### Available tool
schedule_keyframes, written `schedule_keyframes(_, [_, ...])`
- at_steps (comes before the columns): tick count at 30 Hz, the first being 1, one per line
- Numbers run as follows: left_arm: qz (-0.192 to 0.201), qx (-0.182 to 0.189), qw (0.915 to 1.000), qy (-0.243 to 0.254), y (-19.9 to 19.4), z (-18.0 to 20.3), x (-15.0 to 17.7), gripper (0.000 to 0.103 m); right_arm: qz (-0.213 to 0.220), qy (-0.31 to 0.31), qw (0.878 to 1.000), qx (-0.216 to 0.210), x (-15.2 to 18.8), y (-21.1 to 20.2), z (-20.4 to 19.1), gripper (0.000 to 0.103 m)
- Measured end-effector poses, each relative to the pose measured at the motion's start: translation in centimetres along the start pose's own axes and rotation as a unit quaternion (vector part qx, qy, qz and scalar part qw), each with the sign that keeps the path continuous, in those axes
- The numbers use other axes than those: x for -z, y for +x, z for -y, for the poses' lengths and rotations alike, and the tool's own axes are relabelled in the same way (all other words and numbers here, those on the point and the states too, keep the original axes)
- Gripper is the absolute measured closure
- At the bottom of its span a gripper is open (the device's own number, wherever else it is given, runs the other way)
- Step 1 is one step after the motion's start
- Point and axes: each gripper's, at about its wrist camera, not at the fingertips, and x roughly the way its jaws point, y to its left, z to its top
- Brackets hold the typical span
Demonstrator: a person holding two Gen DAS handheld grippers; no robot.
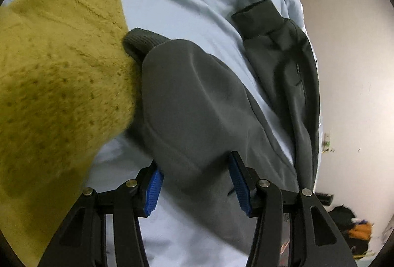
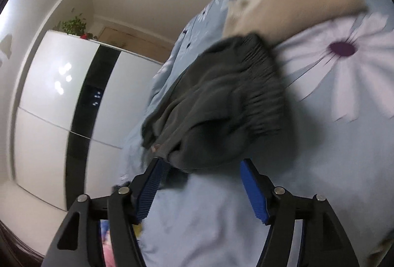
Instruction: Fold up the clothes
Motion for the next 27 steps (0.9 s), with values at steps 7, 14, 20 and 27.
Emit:
schedule_keyframes(7, [0.01, -0.005, 0.9999, -0.008, 0.0, -1.0, -1.7, 0.05, 0.046, 0.132, 0.99, -0.001, -1.0, 2.4, 2.2, 0.025])
schedule_keyframes(14, [0.012, -0.013, 0.9998, -0.003, 0.3, -0.7, -2.7, 0.085, 0.058, 0.129, 0.988, 0.059, -1.0, 1.6, 1.9, 0.074])
schedule_keyframes(20, [0.105, 0.041, 0.9867, 0.117, -5.7, 7.0, -3.1, 0.095, 0.104, 0.018, 0.994, 0.043, -2.5, -0.8, -4.2, 0.091])
schedule_keyframes(27, [0.182, 0.055, 0.964, 0.186, -11.5, 5.8, 0.0, 0.092, 0.136, -0.085, 0.986, 0.036, -1.6, -3.7, -7.5, 0.092])
